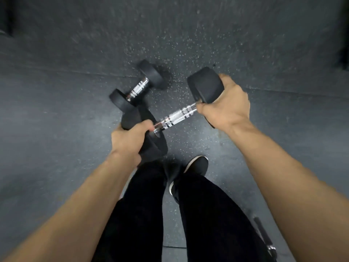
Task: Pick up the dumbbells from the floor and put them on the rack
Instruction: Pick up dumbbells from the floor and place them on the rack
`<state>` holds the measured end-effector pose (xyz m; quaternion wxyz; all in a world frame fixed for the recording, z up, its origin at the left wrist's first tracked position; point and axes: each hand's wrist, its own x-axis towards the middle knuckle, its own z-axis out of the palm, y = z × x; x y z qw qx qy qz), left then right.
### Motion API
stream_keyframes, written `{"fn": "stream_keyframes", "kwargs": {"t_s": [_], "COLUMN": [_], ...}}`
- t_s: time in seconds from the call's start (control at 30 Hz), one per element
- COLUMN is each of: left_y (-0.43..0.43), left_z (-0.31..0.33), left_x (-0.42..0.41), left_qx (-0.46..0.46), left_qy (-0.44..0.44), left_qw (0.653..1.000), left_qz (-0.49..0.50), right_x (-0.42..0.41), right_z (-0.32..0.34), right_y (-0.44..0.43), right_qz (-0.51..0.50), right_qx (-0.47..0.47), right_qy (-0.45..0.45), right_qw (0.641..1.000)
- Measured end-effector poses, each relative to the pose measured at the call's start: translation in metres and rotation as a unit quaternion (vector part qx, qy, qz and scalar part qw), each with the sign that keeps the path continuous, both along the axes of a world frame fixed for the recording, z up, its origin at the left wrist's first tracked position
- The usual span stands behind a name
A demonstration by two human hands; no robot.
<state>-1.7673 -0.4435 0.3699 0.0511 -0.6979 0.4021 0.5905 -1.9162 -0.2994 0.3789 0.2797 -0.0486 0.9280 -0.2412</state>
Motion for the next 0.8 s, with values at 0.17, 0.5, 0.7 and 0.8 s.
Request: {"fn": "stream_keyframes", "kwargs": {"t_s": [0.17,0.5,0.7,0.8], "left_y": [-0.024,-0.087,-0.12,-0.129], "left_z": [0.222,0.485,0.531,0.538], "left_x": [-0.005,-0.084,-0.168,-0.222], "left_qx": [-0.052,-0.243,-0.292,-0.306], "left_qy": [0.109,0.314,0.333,0.326], "left_qw": [0.992,0.917,0.897,0.893], "left_qz": [-0.021,-0.041,0.006,0.046], "right_x": [0.006,-0.055,-0.155,-0.222], "right_z": [0.248,0.504,0.548,0.56], "right_y": [-0.009,-0.061,-0.102,-0.123], "right_qz": [-0.017,-0.069,-0.035,0.005], "right_qx": [-0.033,-0.226,-0.285,-0.314], "right_qy": [0.108,0.303,0.33,0.331], "right_qw": [0.993,0.923,0.899,0.89]}}
